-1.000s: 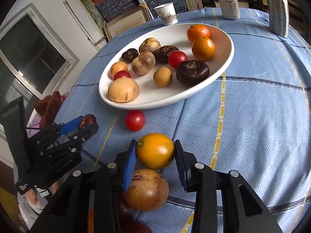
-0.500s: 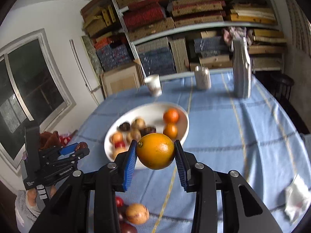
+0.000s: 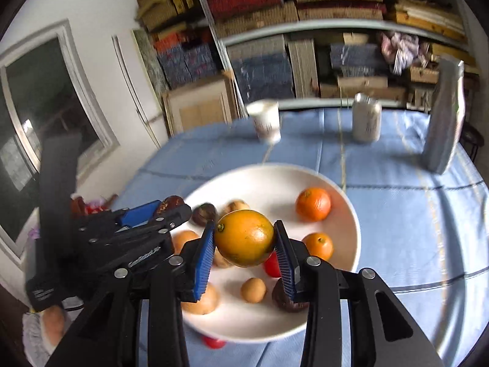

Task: Organize fruits
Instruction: 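Carry the plum and orange onto the white plate and open both tools, then move the left tool to a mandarin orange on the cloth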

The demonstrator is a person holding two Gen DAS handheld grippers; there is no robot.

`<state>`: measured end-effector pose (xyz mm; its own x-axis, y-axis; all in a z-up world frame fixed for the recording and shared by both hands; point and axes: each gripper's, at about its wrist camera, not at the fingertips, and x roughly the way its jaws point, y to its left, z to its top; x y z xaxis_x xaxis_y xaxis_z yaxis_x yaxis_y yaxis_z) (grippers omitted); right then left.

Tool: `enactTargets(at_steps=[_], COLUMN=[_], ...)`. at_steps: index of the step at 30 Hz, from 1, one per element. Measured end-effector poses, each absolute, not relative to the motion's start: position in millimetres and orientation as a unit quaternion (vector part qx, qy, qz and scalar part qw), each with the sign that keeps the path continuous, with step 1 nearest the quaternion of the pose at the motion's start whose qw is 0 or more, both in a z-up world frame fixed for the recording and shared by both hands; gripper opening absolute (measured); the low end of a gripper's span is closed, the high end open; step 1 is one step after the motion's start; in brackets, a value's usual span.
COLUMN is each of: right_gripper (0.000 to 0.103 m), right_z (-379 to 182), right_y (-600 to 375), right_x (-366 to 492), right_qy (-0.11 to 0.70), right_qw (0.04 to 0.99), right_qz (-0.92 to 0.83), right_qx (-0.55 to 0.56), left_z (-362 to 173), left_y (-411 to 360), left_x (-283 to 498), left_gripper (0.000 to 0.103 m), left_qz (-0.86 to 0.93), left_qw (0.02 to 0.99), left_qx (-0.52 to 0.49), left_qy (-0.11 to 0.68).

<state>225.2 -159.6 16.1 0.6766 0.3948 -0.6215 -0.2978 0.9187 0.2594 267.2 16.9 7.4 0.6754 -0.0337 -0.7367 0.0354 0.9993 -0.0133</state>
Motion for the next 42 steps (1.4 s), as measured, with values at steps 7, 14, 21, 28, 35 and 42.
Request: enactTargets(at_steps=[7, 14, 21, 28, 35, 42], right_gripper=[0.039, 0.055, 0.078, 0.094, 0.094, 0.097], right_z=[-17.9, -10.8, 56.7, 63.1, -9.8, -35.0], right_y=[-140.6, -150.7, -171.4, -213.5, -282.7, -301.6], right_x=[246.1, 243.5, 192.3, 118.0, 83.1, 76.9], right_qy=[0.392, 0.381, 0.295, 0.236, 0.295, 0.32], right_qw=[0.896, 0.9, 0.926, 0.949, 0.936, 0.922], right_qz=[0.209, 0.208, 0.221, 0.191, 0.108, 0.088], right_qx=[0.029, 0.046, 0.078, 0.089, 0.158, 0.2], left_z=[-21.3, -17.1, 35.0, 23.8, 1.0, -21.1], left_y=[17.6, 12.1, 10.1, 16.8, 7.3, -7.5], left_x=[295.4, 293.7, 243.0, 147.7, 68.8, 36.1], left_gripper=[0.042, 0.064, 0.096, 0.099, 0.099, 0.099], left_qz=[-0.04, -0.047, -0.009, 0.017, -0.023, -0.076], left_qw=[0.902, 0.904, 0.934, 0.938, 0.94, 0.925], left_qx=[-0.01, -0.007, 0.028, 0.052, 0.049, 0.053], left_qy=[0.429, 0.425, 0.356, 0.341, 0.338, 0.368])
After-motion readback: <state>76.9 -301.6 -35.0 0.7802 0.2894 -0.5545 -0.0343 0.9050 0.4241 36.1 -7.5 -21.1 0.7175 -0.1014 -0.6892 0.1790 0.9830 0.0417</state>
